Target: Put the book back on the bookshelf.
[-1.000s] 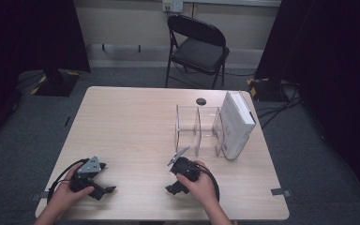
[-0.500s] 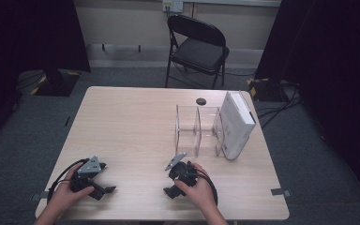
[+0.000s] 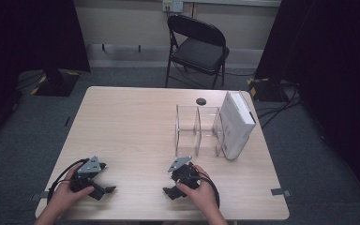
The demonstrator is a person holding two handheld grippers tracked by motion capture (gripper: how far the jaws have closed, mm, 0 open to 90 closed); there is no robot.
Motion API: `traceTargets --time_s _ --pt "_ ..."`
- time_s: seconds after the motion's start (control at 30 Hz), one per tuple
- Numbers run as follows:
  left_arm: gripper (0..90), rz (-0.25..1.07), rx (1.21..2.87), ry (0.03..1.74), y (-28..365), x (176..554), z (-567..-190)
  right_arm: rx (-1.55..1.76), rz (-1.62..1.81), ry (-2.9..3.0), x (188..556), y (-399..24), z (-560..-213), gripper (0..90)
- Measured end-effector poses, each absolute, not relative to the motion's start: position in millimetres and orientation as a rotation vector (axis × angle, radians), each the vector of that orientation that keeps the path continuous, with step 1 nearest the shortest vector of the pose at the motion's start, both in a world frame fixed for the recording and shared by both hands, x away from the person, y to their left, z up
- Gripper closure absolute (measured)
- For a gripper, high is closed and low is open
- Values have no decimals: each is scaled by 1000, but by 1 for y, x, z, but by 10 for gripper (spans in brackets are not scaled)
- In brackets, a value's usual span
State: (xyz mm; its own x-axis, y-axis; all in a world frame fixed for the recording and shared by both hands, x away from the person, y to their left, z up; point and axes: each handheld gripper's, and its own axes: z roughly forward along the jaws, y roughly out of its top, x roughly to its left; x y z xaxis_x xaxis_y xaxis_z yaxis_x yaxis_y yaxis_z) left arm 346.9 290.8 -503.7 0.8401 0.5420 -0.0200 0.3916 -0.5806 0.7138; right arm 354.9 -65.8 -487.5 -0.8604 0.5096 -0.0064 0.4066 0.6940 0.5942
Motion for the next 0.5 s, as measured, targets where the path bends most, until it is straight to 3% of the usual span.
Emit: traceTargets --time_s 0.5 --pt "0 257 2262 676 291 347 -504 771 999 2657 349 -72 -494 103"
